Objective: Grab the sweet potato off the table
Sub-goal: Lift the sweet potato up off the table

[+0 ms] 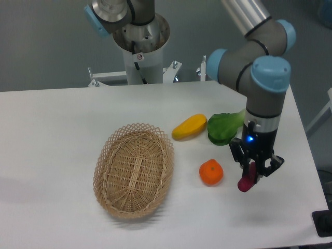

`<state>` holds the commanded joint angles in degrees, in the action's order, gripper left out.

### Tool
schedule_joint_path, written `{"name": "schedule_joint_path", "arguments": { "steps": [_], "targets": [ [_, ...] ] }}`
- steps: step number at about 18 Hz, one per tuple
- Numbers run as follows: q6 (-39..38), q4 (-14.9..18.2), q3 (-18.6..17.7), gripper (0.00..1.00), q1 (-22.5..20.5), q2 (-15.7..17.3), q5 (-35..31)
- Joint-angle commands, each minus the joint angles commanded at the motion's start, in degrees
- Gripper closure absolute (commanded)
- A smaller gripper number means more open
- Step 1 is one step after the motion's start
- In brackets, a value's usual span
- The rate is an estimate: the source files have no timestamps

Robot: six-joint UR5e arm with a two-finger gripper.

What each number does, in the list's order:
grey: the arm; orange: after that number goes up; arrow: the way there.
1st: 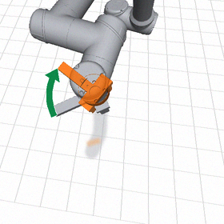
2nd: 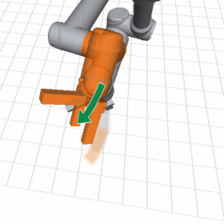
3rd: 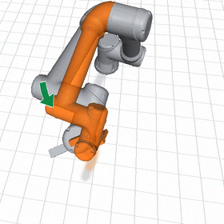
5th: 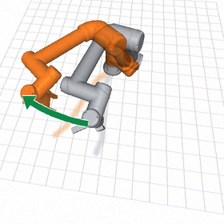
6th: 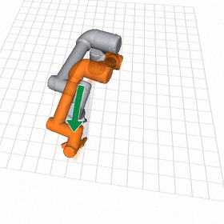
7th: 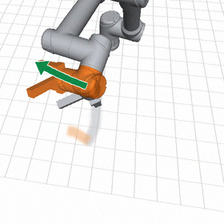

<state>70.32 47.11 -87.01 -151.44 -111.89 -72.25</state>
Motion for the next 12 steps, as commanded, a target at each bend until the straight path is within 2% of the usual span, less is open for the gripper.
{"name": "schedule_joint_path", "arguments": {
  "steps": [4, 12],
  "targets": [
    [-3.17, 0.0, -0.18, 0.84, 0.26, 1.5, 1.05],
    [-5.29, 0.09, -0.09, 0.84, 1.06, 2.29, 2.03]
  ]
}}
